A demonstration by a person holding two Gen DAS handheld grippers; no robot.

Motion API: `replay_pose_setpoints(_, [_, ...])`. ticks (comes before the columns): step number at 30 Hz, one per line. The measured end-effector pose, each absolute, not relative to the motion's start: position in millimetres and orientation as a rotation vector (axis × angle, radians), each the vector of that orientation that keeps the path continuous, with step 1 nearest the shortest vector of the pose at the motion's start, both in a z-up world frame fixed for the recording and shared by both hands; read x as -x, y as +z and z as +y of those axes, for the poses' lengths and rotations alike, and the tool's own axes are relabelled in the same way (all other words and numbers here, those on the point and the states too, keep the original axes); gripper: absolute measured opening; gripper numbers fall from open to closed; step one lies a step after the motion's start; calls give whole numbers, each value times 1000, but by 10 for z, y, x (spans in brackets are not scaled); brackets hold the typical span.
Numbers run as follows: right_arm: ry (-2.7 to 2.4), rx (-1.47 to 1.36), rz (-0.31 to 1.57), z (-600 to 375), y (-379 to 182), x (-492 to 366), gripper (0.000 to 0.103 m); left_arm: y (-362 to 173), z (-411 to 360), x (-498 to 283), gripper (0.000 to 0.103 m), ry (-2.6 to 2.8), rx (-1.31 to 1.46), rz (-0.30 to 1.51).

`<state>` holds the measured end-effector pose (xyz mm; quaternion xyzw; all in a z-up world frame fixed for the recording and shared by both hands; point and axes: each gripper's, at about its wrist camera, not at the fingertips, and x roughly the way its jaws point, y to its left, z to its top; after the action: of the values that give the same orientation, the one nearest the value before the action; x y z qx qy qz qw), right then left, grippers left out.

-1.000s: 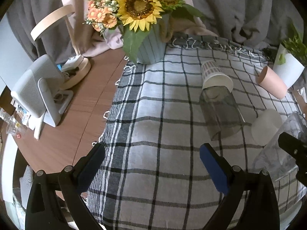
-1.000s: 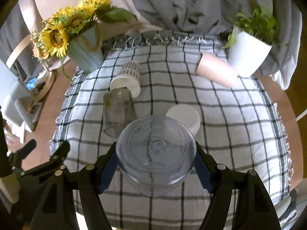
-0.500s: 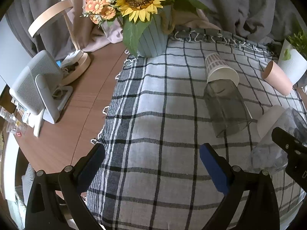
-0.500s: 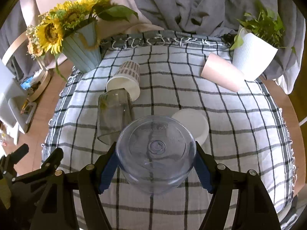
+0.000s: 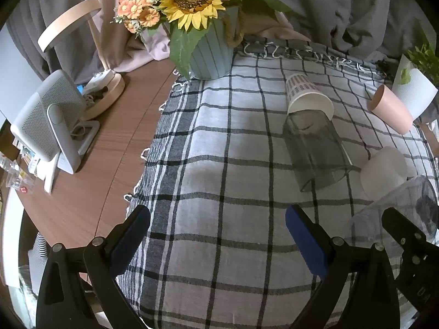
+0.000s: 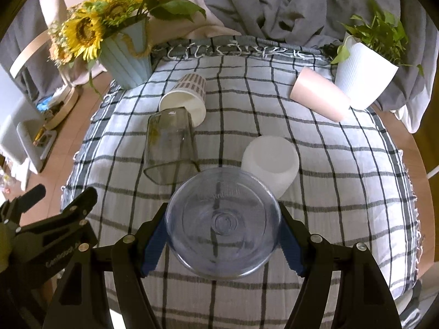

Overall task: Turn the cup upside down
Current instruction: 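Lower the clear cup rim-down onto the cloth and open the right tool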

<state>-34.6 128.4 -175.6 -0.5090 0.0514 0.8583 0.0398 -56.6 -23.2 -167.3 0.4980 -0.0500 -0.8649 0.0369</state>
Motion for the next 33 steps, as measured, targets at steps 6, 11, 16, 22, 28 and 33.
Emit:
replay_pose_setpoints(6, [2624,1565,155,1272,-1751,309,72,-1646,-249,537,101,-2655,-1525,-133])
replay_pose_setpoints(11, [2605,1594,194,1299,-1752,319,77,-1635,-270,529,101,-2657,-1532,-112])
replay_pose_setpoints(16, [2607,1602,190,1281,-1766,313,81,-1618,-268,514,101,-2663,-1522,-121])
replay_pose_setpoints(22, [2602,1601,186,1268,-1765,319,82,-1608,-270,520,101,-2669,-1519,-119])
replay_pose_setpoints(28, [2592,1623,205,1288,-1688,274,83,-1512,-233,490,101,-2689,-1506,-124])
replay_pose_setpoints(33, [2658,1519,248,1350,-1312,21,87,-1242,-160,354,101,-2758,-1424,-151])
